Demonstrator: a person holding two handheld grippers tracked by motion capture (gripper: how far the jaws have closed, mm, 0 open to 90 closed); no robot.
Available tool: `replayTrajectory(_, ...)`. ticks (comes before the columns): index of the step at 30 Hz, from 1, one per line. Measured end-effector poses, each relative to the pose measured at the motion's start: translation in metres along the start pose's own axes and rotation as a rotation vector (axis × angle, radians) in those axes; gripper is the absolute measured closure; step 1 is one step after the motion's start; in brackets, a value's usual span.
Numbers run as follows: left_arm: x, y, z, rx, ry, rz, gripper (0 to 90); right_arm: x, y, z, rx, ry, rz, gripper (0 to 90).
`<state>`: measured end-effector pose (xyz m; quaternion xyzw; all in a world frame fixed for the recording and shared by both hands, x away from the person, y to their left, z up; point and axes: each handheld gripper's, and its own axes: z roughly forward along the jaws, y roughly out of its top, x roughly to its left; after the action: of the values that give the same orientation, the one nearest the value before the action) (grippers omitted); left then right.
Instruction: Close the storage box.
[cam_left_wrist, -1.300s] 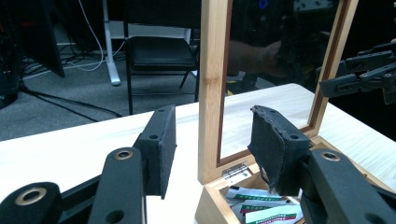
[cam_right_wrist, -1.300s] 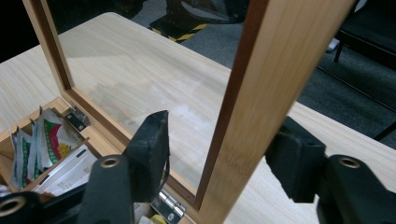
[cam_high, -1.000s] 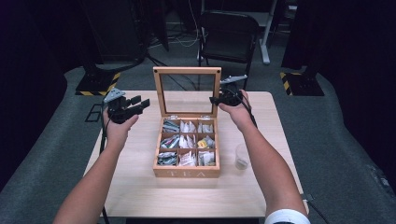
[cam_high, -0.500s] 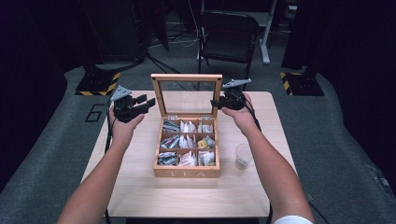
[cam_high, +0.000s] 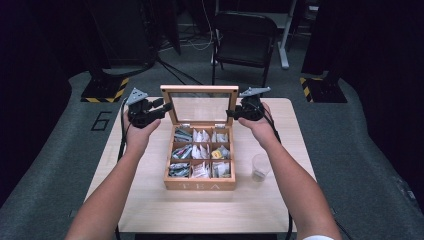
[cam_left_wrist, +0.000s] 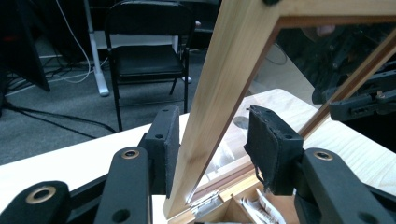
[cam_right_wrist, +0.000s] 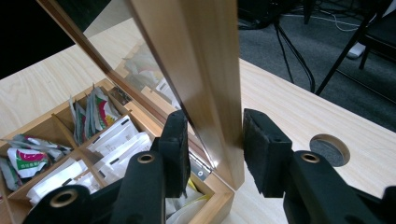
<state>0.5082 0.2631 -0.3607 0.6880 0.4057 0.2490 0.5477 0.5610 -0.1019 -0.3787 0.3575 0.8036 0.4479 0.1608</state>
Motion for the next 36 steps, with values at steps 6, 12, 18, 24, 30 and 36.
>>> replayTrajectory(6, -0.003, 0.0, 0.002, 0.007, 0.008, 0.014, 59.2, 0.001, -0.002, -0.001, 0.003, 0.007, -0.007, 60.3)
replayTrajectory(12, -0.004, 0.0, 0.0, 0.019, 0.012, 0.033, 61.4, 0.004, -0.001, 0.001, 0.005, -0.016, 0.002, 51.9)
replayTrajectory(18, -0.004, -0.001, -0.002, 0.021, 0.006, 0.041, 61.4, 0.007, 0.001, -0.01, 0.003, -0.023, -0.012, 51.4)
replayTrajectory(24, -0.006, -0.005, -0.005, 0.014, -0.003, 0.03, 61.0, 0.012, 0.005, -0.029, -0.029, -0.031, -0.007, 50.3)
replayTrajectory(30, -0.007, -0.007, -0.008, 0.016, -0.009, 0.029, 60.8, 0.021, 0.008, -0.043, -0.036, -0.023, -0.024, 52.3)
replayTrajectory(36, -0.009, -0.009, -0.01, 0.015, -0.014, 0.029, 60.6, 0.033, 0.016, -0.057, -0.061, -0.013, -0.065, 55.2)
